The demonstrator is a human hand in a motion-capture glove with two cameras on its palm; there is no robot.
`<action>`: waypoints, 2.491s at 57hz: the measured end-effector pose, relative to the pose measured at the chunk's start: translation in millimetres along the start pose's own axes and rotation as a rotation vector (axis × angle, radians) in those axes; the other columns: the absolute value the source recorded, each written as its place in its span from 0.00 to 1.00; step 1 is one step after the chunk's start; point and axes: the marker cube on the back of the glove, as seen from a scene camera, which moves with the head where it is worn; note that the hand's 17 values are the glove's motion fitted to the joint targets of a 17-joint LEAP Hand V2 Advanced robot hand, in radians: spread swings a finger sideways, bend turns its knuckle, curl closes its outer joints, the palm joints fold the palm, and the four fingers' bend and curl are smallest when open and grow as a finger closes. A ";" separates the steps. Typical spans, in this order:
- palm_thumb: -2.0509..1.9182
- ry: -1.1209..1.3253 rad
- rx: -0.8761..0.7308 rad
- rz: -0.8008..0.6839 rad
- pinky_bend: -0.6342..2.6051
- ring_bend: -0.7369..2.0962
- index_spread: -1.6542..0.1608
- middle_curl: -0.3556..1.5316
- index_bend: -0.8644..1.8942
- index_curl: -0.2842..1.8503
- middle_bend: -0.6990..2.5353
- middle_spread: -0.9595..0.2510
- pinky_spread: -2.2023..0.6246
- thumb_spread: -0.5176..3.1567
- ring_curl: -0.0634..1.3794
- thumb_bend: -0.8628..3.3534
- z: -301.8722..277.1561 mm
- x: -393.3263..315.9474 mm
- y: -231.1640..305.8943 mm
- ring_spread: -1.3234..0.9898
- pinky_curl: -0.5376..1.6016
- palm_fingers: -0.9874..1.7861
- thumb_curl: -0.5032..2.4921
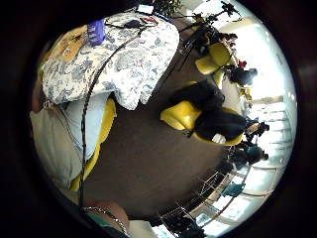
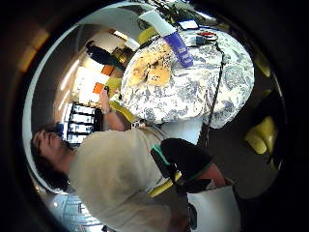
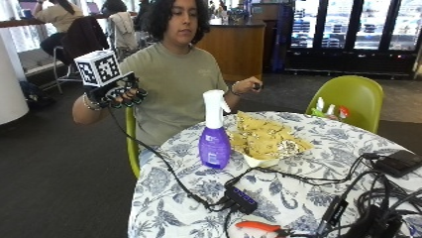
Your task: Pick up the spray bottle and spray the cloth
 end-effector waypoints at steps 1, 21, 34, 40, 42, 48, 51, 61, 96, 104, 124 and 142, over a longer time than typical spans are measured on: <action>0.60 -0.001 0.000 0.000 0.28 0.37 0.80 0.22 0.37 0.15 0.29 0.77 0.80 0.25 0.08 0.25 0.1 0.0 0.1 0.56 0.28 0.46 0.19; 0.62 0.026 -0.001 0.022 0.29 0.39 0.69 0.30 0.37 0.21 0.29 0.75 0.83 0.40 0.17 0.22 -0.3 -0.8 -2.1 0.55 0.35 0.43 0.24; 0.64 -0.068 0.076 0.014 0.29 0.39 0.69 0.32 0.36 0.22 0.29 0.76 0.84 0.41 0.19 0.20 8.8 -0.4 -21.5 0.55 0.37 0.43 0.25; 0.65 -0.175 0.107 0.010 0.29 0.40 0.69 0.33 0.36 0.22 0.29 0.77 0.84 0.42 0.20 0.21 21.9 -1.5 -37.7 0.55 0.38 0.43 0.26; 0.66 -0.206 0.115 0.011 0.29 0.40 0.69 0.34 0.36 0.22 0.29 0.77 0.84 0.42 0.21 0.21 26.8 -1.6 -44.1 0.55 0.38 0.44 0.26; 0.68 -0.295 0.142 0.005 0.29 0.42 0.70 0.35 0.36 0.22 0.30 0.78 0.84 0.43 0.22 0.21 39.1 -3.3 -61.2 0.55 0.39 0.45 0.27; 0.69 -0.353 0.151 0.002 0.29 0.42 0.70 0.35 0.36 0.22 0.30 0.79 0.84 0.43 0.22 0.21 44.5 -4.6 -71.6 0.55 0.39 0.45 0.27; 0.70 -0.542 0.196 0.002 0.28 0.42 0.70 0.36 0.36 0.22 0.31 0.79 0.85 0.43 0.24 0.20 62.8 -8.1 -107.4 0.55 0.40 0.46 0.28; 0.72 -0.973 0.470 0.091 0.31 0.46 0.74 0.37 0.34 0.21 0.31 0.79 0.83 0.40 0.26 0.20 101.2 -50.3 -228.2 0.54 0.41 0.58 0.29; 0.75 -1.024 0.587 0.134 0.35 0.50 0.76 0.41 0.38 0.24 0.32 0.70 0.74 0.43 0.32 0.21 99.0 -47.5 -233.0 0.51 0.44 0.75 0.31; 0.78 -1.013 0.636 0.180 0.47 0.58 0.77 0.55 0.57 0.38 0.43 0.61 0.73 0.51 0.47 0.24 80.8 -39.1 -216.2 0.47 0.57 0.81 0.34; 0.66 -0.825 0.316 0.177 0.36 0.49 0.77 0.48 0.40 0.35 0.34 0.76 0.81 0.45 0.41 0.19 95.4 -27.5 -104.4 0.53 0.50 0.47 0.30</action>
